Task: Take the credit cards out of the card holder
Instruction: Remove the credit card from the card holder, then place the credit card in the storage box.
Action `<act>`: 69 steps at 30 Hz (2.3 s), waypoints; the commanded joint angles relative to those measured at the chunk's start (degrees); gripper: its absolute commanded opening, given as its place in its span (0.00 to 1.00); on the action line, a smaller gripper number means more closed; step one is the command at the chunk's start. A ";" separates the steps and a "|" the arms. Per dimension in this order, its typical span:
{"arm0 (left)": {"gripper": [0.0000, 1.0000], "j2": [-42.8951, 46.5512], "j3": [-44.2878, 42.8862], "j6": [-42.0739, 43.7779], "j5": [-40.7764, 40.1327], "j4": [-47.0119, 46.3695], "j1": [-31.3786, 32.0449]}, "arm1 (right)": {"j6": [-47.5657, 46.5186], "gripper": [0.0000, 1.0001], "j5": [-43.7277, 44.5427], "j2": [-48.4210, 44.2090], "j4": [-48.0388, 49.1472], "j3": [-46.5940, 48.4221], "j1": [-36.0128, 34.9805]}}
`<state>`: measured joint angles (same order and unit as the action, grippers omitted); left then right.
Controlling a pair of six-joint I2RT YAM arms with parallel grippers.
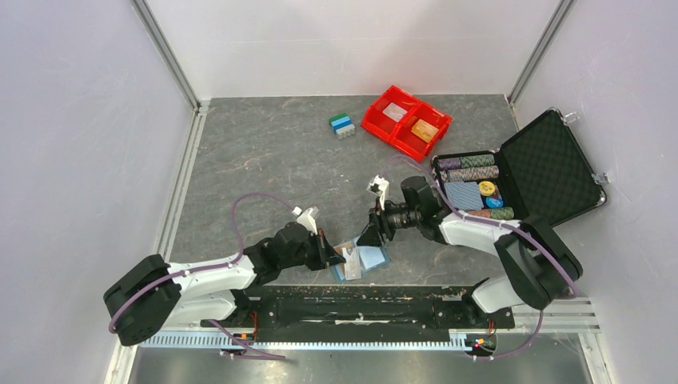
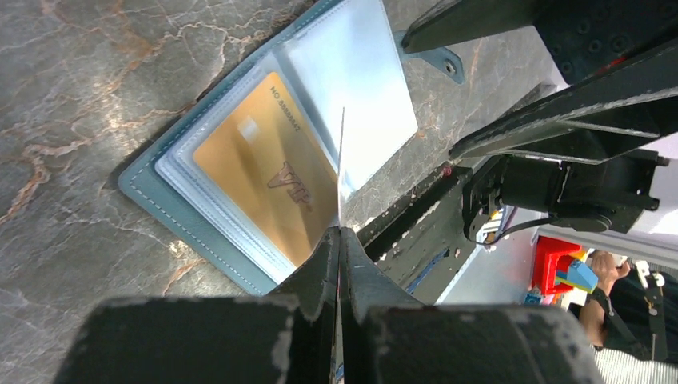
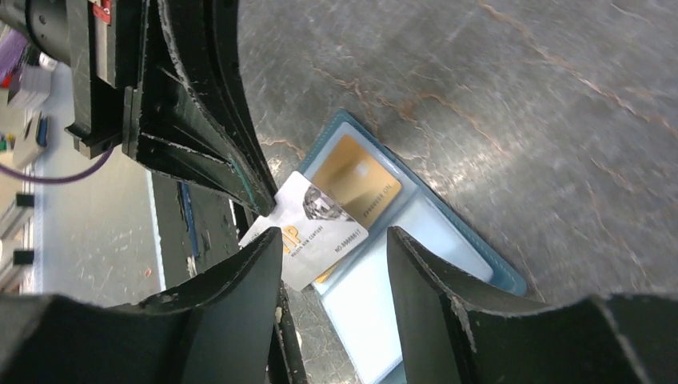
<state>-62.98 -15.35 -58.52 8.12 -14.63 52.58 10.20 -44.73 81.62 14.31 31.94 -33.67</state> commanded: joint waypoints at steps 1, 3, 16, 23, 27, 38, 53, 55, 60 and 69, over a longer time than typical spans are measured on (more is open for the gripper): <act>0.02 -0.52 0.51 4.68 2.62 -4.79 0.25 | -9.71 0.54 -11.25 4.21 -3.47 5.52 0.14; 0.02 -0.65 0.34 5.11 3.31 -5.18 0.20 | -12.70 0.56 -13.62 6.41 -4.13 6.72 0.10; 0.02 -2.28 0.22 5.61 3.93 -6.43 0.25 | -25.74 0.55 -18.28 15.75 -12.96 12.48 -1.37; 0.02 -2.09 0.33 5.79 3.73 -6.33 0.20 | -28.99 0.55 -18.52 17.73 -14.20 14.09 -2.80; 0.02 -2.08 0.46 5.72 3.44 -6.29 0.20 | -29.73 0.48 -18.41 18.09 -16.04 14.37 -2.86; 0.04 -0.65 -0.23 5.09 0.59 -2.74 0.20 | -28.48 0.00 -17.60 13.01 -16.83 13.43 -2.89; 1.00 9.82 -18.00 12.47 -13.15 26.71 0.16 | -18.65 0.00 -8.91 1.10 -17.96 15.17 -1.83; 1.00 11.19 -21.14 14.83 -15.32 30.64 0.16 | -17.01 0.00 -8.54 0.13 -18.26 16.35 -1.08; 1.00 14.97 -27.14 21.80 -22.39 39.18 0.16 | -11.46 0.00 -5.11 -2.64 -18.06 19.78 1.29; 1.00 23.19 -30.30 27.66 -31.64 45.90 0.16 | 7.20 0.00 13.60 -2.08 -15.76 28.15 10.21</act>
<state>-42.44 -43.16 -35.38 -18.04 27.09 52.58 6.55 -43.09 80.31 -4.54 56.01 -27.40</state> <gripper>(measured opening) 0.995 0.006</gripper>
